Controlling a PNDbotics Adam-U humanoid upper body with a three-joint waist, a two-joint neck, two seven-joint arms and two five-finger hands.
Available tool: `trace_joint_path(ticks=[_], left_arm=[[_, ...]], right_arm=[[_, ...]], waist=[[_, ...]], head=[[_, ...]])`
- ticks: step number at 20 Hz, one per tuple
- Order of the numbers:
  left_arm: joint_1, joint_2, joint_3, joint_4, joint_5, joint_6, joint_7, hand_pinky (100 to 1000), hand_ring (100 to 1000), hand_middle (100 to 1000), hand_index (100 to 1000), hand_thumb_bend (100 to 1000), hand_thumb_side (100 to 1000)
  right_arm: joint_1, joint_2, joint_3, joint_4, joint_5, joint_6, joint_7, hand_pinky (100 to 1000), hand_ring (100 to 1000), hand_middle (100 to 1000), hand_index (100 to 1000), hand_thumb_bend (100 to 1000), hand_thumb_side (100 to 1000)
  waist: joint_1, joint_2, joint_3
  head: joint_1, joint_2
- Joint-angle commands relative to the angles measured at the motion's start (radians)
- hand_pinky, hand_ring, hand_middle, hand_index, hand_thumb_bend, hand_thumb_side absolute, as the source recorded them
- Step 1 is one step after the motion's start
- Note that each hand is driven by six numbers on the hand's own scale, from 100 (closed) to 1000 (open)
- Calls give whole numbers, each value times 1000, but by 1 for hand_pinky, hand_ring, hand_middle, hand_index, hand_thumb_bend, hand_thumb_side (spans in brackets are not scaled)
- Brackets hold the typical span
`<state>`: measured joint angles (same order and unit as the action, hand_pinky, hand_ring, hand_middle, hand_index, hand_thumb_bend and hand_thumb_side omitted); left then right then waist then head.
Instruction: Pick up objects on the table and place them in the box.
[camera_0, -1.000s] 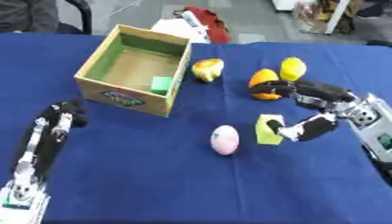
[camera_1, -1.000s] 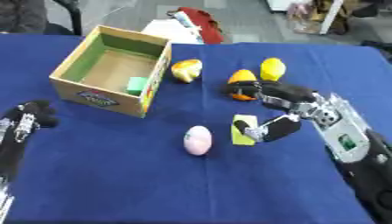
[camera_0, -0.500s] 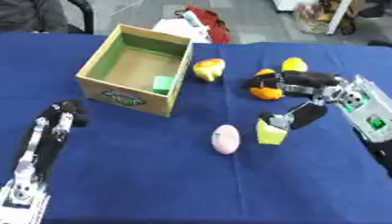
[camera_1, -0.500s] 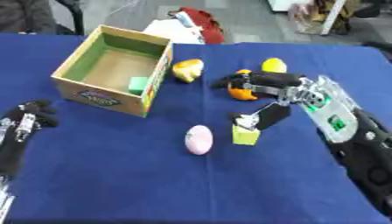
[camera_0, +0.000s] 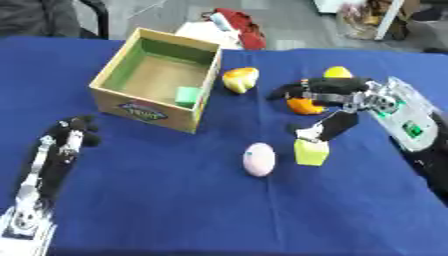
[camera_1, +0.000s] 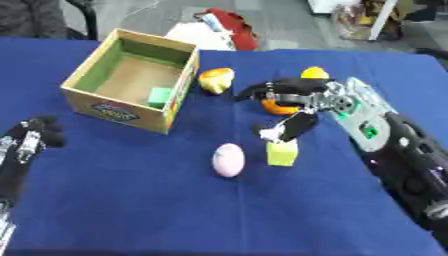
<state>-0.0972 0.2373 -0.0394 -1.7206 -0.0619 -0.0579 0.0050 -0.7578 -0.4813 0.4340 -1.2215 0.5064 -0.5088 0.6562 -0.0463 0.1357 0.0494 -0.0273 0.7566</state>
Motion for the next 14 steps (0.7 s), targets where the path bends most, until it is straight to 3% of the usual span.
trace_joint_path(ticks=[1,14], left_arm=[[-5,18,-1,-13,-4,-2,-3,663,590,597,758,100,752],[-2,18,-1,-12,-4,-2,-3,663,589,596,757,100,754]], right_arm=[[-26,0,13,21,34,-224,208,894,974,954,1000,100,654],[-14,17,47,18,106,-293,199,896,979,957,987,100,619]], waist=[[-14,-29,1],[-18,-30,4]], head=[[-2,7],[-3,10]])
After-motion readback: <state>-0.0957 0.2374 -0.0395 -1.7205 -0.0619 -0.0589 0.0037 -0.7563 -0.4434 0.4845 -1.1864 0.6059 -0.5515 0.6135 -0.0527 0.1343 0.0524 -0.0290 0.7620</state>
